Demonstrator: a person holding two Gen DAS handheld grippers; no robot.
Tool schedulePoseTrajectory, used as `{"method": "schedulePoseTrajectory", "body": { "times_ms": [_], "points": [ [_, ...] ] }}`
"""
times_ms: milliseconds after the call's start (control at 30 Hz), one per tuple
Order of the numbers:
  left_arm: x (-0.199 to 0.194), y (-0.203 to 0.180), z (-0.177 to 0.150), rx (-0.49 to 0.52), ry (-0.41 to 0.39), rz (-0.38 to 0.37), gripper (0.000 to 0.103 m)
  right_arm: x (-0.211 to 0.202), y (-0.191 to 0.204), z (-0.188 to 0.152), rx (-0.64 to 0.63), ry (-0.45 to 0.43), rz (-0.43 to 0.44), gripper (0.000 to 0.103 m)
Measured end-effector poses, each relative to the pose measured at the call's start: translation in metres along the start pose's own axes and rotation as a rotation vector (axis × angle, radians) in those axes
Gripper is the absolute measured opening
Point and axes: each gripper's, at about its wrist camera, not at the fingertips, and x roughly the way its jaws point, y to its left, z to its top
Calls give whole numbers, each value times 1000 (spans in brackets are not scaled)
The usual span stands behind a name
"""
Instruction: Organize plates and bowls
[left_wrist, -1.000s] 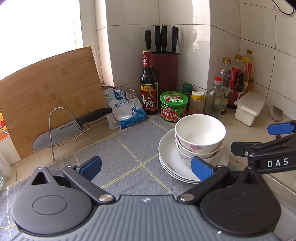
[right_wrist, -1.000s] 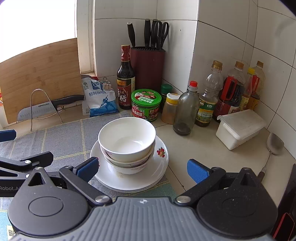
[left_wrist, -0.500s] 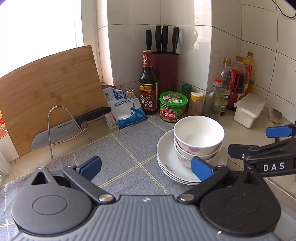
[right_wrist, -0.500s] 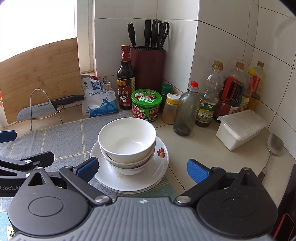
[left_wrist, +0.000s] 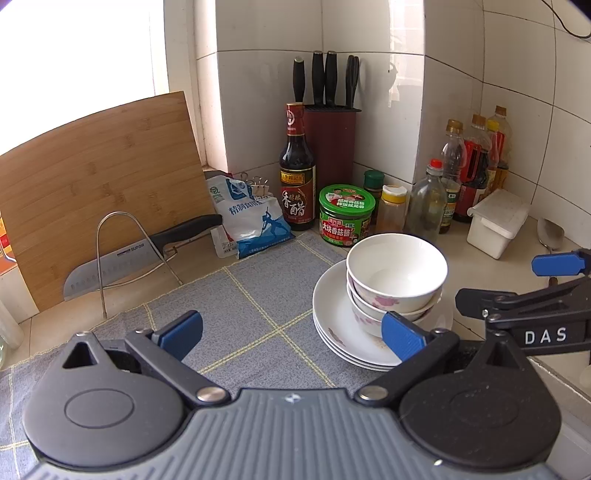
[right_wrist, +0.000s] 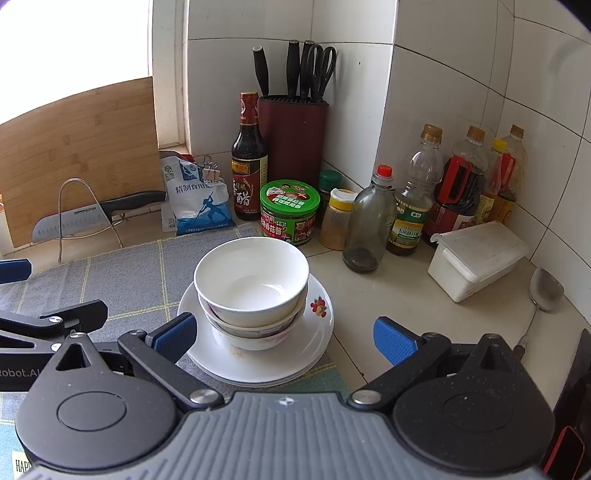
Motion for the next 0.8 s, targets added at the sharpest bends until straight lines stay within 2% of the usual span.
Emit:
{"method": "schedulePoseTrajectory", "body": {
  "times_ms": [567,800],
  "points": [
    [4,-1,-4,-22,46,55,102,-1,1,-3,3,4,-17,103],
    [2,-3,-6,-26,42,61,102,-1,2,-7,5,15,-31,103]
  ]
}}
